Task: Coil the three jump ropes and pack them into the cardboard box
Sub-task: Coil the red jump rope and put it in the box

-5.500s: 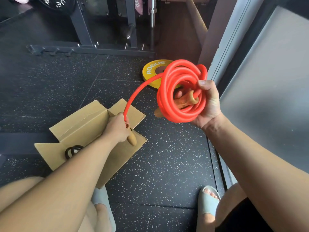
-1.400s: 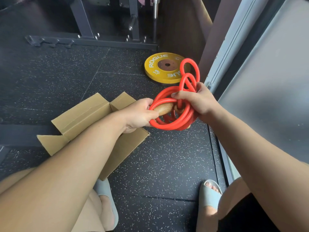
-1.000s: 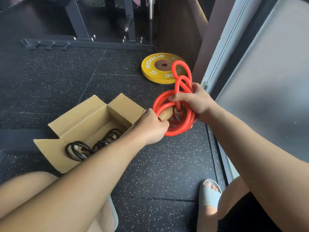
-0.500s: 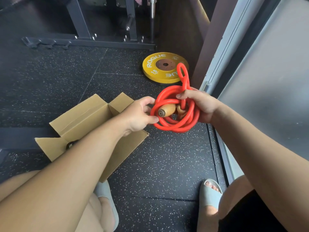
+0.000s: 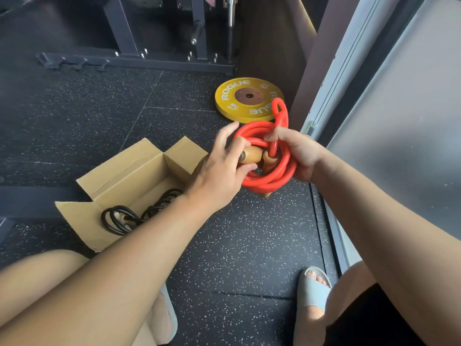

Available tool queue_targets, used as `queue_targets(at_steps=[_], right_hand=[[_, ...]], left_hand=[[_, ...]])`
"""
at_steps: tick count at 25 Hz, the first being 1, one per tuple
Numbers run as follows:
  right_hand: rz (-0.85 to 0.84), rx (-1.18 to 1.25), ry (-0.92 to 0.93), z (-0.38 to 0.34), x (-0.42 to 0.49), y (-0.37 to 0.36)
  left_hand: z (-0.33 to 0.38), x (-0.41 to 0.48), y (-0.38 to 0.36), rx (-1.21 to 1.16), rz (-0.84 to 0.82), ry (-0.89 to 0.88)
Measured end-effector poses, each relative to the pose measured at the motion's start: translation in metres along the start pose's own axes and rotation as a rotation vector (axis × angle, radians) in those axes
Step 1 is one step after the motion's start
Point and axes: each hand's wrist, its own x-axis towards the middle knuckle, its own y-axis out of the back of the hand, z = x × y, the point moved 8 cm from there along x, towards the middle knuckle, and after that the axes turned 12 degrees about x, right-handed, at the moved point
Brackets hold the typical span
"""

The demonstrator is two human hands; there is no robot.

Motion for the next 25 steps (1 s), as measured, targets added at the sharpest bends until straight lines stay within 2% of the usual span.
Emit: queue_targets(at_steps=[4, 7, 10, 12, 13, 15, 16, 18, 20, 22, 23, 25], right_hand=[[0.04, -0.018, 0.015, -0.003, -0.002, 0.002], [0.022, -0.039, 0.028, -0.007, -0.006, -0.001], [-0.021, -0.014, 0.068, -0.013, -0.011, -0.008], [0.077, -0.15, 0.188, -0.024, -0.012, 0.001], [0.149, -0.261, 0.268, -0.03, -0.014, 0.007], [0.201, -0.329, 0.316, -0.032, -0.017, 0.017], [0.149, -0.261, 0.26, -0.024, -0.014, 0.017], [0.012, -0.1, 0.136, -0.007, -0.01, 0.008], [-0.054, -0.049, 0.067, 0.008, -0.007, -0.003], [-0.081, -0.021, 0.039, 0.024, -0.005, -0.013], [-0.088, -0.008, 0.033, 0.03, -0.004, -0.019], [-0.08, -0.027, 0.067, 0.038, 0.002, -0.031]], left_hand=[[-0.015, 0.006, 0.004, -0.086, -0.016, 0.078], [-0.019, 0.003, 0.01, -0.198, 0.031, 0.066], [-0.007, 0.007, 0.033, 0.0, 0.17, -0.058], [-0.001, 0.008, 0.059, 0.108, 0.32, -0.147], [-0.005, 0.009, 0.068, 0.064, 0.348, -0.141], [-0.024, 0.01, 0.072, -0.134, 0.312, -0.002], [-0.038, 0.011, 0.066, -0.25, 0.282, 0.115], [-0.074, 0.006, 0.046, -0.54, 0.23, 0.439], [-0.1, -0.006, 0.015, -0.794, 0.118, 0.76], [-0.112, -0.024, -0.016, -0.867, -0.027, 0.983], [-0.119, -0.033, -0.026, -0.854, -0.05, 1.058], [-0.143, -0.039, -0.022, -0.662, 0.056, 1.069]])
